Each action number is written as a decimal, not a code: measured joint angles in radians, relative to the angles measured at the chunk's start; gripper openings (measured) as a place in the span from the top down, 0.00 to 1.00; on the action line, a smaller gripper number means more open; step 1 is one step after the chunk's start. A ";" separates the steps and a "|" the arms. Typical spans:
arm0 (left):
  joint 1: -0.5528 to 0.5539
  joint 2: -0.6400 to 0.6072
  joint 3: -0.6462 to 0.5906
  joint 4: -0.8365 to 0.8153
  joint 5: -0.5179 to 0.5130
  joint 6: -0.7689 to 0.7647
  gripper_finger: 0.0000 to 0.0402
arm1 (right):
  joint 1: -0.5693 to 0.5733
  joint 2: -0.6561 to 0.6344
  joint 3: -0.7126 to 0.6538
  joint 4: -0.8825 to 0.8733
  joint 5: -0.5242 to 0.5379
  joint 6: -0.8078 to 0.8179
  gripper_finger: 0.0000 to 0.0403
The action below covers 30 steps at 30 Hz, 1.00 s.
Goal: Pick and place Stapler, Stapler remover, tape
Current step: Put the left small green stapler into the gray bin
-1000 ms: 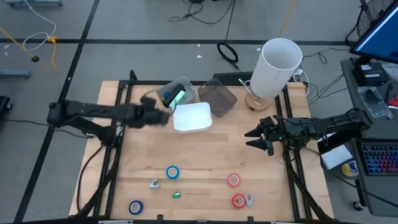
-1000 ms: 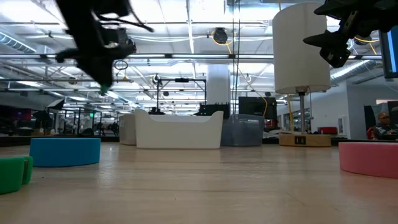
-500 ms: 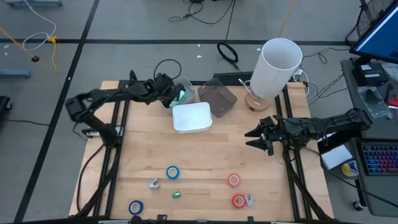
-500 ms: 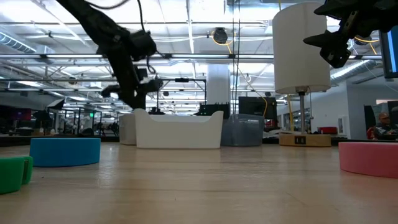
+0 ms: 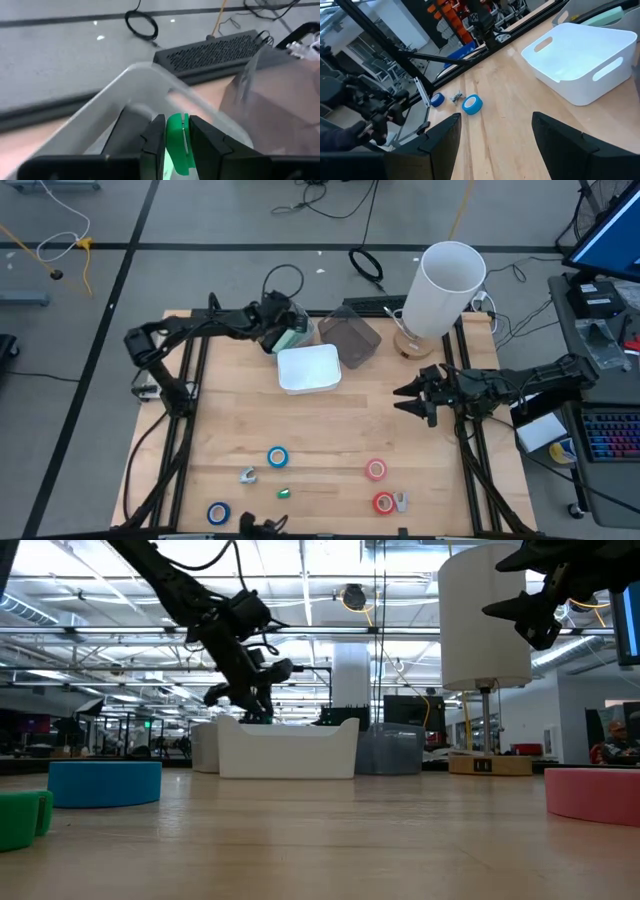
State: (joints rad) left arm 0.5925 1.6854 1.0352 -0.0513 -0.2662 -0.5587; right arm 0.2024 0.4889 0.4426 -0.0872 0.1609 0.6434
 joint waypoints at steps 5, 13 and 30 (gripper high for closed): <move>-0.006 0.137 0.180 -0.051 0.000 0.077 0.81 | 0.000 0.000 0.000 0.000 -0.001 0.007 0.41; -0.012 0.290 0.454 -0.350 -0.008 0.146 0.81 | 0.000 0.000 0.000 0.000 -0.004 0.023 0.41; -0.066 0.245 0.416 -0.515 -0.120 0.059 0.81 | -0.001 0.000 0.000 0.000 0.025 0.009 0.41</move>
State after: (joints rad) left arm 0.5266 1.9304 1.4511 -0.5666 -0.3863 -0.4999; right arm 0.2016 0.4889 0.4423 -0.0872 0.1863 0.6526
